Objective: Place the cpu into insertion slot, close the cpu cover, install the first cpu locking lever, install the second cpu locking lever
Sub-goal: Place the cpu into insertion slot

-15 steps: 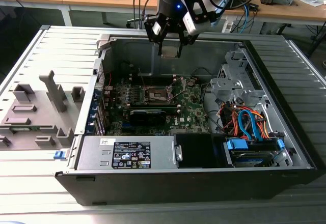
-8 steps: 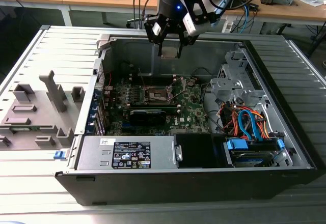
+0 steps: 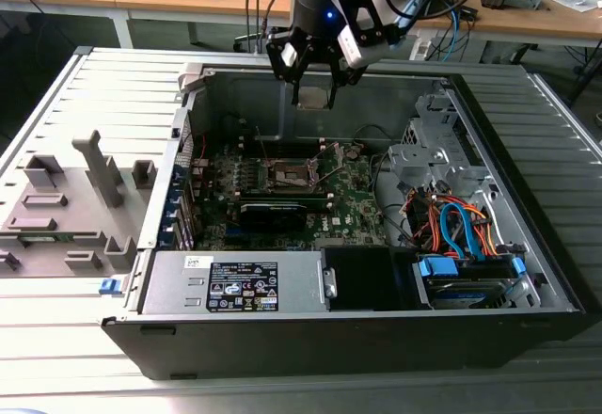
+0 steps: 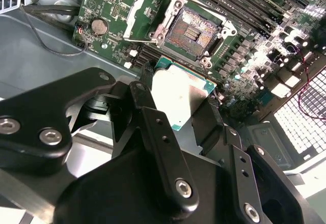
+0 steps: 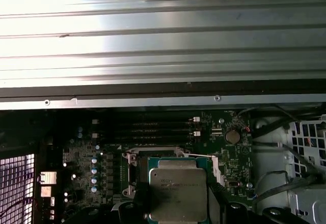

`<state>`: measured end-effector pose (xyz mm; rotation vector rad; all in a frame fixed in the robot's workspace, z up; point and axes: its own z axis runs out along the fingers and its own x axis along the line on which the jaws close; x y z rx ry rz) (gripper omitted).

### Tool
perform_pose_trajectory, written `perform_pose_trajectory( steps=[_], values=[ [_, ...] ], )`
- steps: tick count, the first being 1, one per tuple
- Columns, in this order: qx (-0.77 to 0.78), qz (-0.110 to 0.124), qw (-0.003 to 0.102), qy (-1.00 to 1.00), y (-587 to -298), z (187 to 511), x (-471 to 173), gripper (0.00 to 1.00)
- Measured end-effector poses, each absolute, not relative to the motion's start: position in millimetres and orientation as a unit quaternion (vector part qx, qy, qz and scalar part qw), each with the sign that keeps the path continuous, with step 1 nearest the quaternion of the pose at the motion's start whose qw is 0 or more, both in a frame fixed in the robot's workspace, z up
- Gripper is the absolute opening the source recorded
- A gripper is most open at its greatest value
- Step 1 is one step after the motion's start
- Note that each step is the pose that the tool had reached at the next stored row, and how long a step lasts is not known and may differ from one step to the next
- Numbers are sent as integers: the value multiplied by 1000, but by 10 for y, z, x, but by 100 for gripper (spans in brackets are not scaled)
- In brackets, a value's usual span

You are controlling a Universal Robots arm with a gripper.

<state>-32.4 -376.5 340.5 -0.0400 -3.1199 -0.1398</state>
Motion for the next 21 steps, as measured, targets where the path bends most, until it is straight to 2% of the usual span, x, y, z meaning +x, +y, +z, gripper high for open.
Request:
perform_pose_trajectory(
  steps=[21],
  values=[
    [-13,-45,9,-999,-3809,3358,-324,55]
  ],
)
